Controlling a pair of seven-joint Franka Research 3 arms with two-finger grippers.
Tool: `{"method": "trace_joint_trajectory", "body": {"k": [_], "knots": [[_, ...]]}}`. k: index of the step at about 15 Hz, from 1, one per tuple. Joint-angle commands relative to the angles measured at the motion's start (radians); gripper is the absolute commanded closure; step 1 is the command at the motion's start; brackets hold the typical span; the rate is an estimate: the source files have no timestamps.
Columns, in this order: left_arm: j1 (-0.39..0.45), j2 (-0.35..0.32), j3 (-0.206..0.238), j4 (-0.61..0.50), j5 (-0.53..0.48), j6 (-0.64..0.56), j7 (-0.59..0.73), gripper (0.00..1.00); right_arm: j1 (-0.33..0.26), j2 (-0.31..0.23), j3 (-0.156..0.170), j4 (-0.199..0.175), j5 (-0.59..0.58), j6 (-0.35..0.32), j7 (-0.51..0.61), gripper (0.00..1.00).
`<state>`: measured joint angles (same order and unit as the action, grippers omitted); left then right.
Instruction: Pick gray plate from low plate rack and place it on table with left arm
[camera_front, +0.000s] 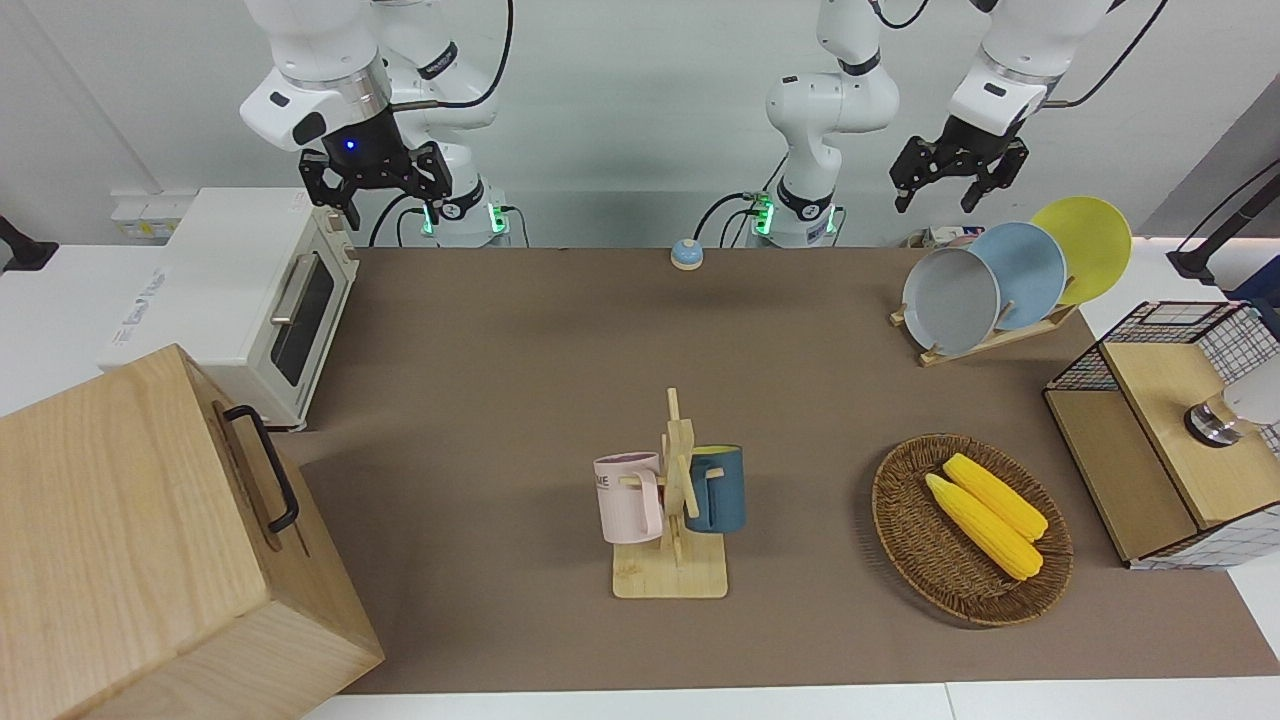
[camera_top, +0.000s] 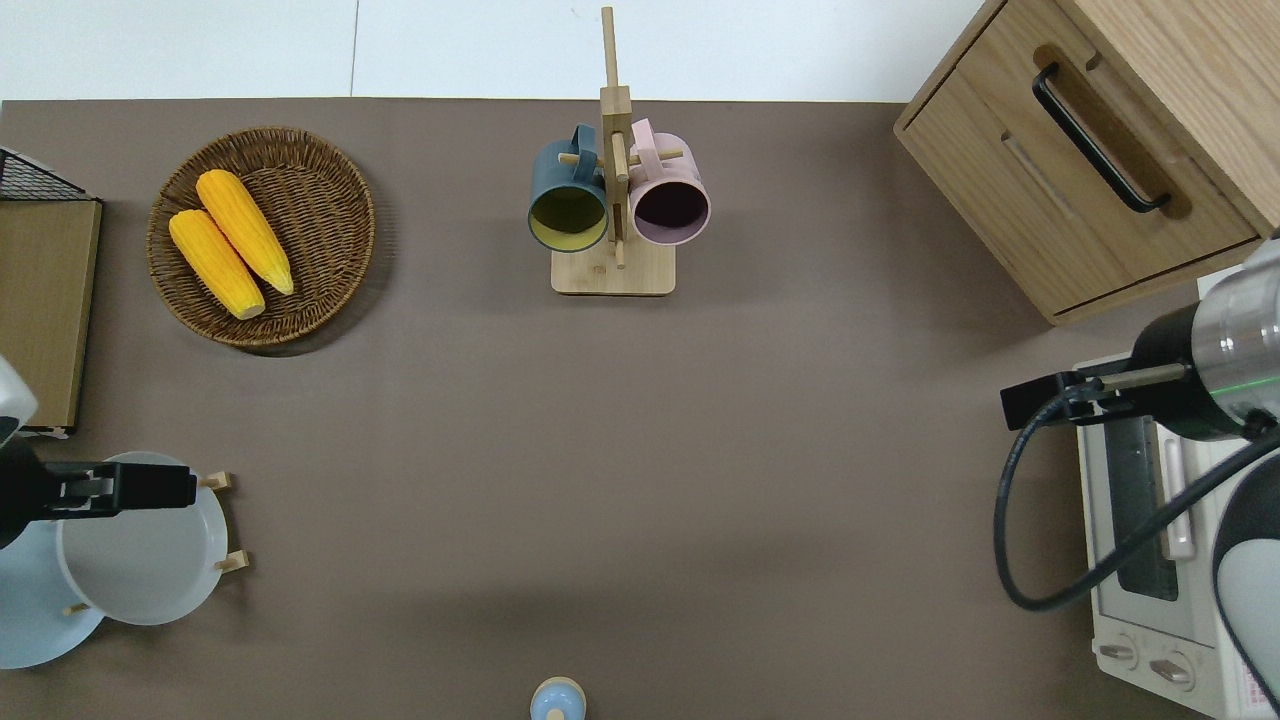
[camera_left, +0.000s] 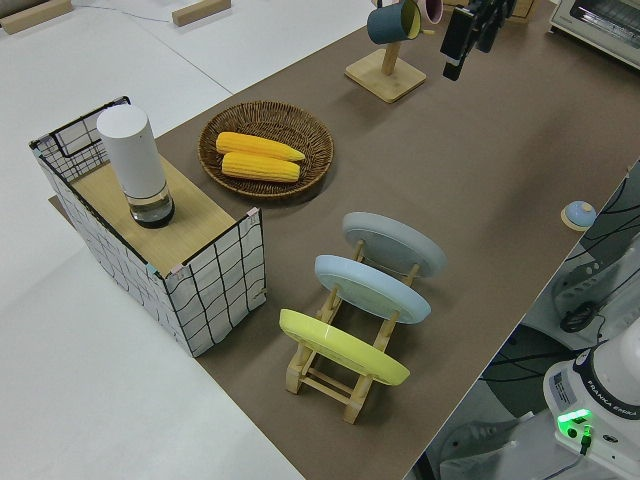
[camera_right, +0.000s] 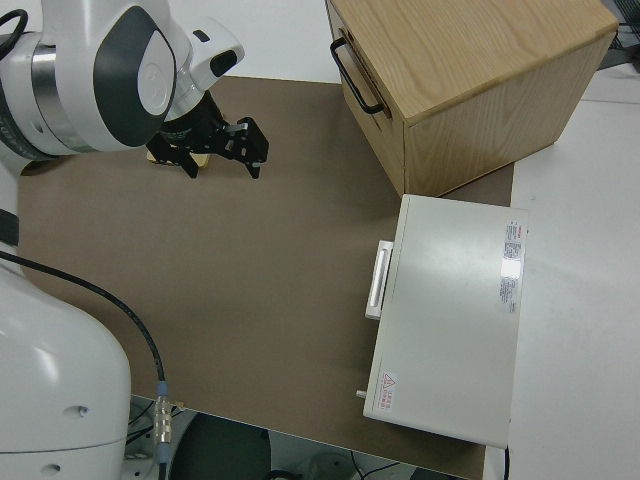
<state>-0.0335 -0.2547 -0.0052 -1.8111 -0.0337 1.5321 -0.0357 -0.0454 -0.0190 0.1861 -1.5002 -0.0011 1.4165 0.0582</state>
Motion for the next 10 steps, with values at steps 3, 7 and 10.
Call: {"method": "trace_joint_trajectory", "body": {"k": [3, 7, 10], "knots": [[0.003, -0.028, 0.013, -0.022, 0.000, -0.020, 0.011, 0.00, -0.010, -0.002, 0.006, 0.006, 0.010, -0.014, 0.000, 0.011], [0.000, -0.028, 0.050, -0.020, 0.014, -0.018, 0.029, 0.00, -0.010, -0.002, 0.006, 0.006, 0.010, -0.014, 0.000, 0.013], [0.001, -0.028, 0.080, -0.020, 0.037, -0.018, 0.048, 0.00, -0.010, -0.002, 0.006, 0.006, 0.010, -0.014, 0.000, 0.011]]}}
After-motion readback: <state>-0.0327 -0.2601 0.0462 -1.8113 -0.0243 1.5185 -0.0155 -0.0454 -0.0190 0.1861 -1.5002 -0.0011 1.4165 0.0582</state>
